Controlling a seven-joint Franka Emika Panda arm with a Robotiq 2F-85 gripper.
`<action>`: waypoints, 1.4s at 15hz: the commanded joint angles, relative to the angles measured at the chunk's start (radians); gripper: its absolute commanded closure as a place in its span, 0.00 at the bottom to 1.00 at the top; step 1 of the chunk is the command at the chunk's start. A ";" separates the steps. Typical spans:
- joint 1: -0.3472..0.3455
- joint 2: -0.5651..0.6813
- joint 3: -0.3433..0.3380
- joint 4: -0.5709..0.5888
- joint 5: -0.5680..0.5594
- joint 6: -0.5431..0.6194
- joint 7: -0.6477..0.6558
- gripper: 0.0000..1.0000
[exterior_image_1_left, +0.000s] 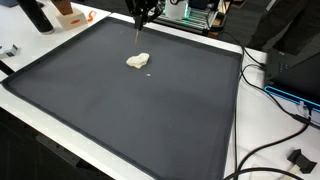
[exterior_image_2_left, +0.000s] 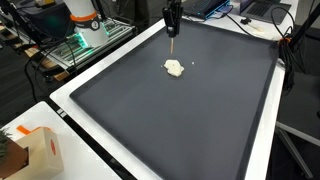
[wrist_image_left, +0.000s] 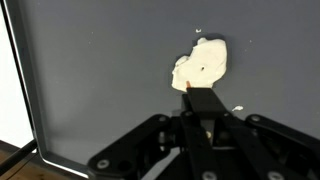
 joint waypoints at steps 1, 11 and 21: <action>0.000 -0.005 -0.006 0.001 -0.004 -0.002 -0.007 0.87; -0.191 0.063 0.239 0.003 -0.013 -0.109 -0.136 0.97; -0.425 0.228 0.562 -0.051 -0.169 -0.205 -0.100 0.97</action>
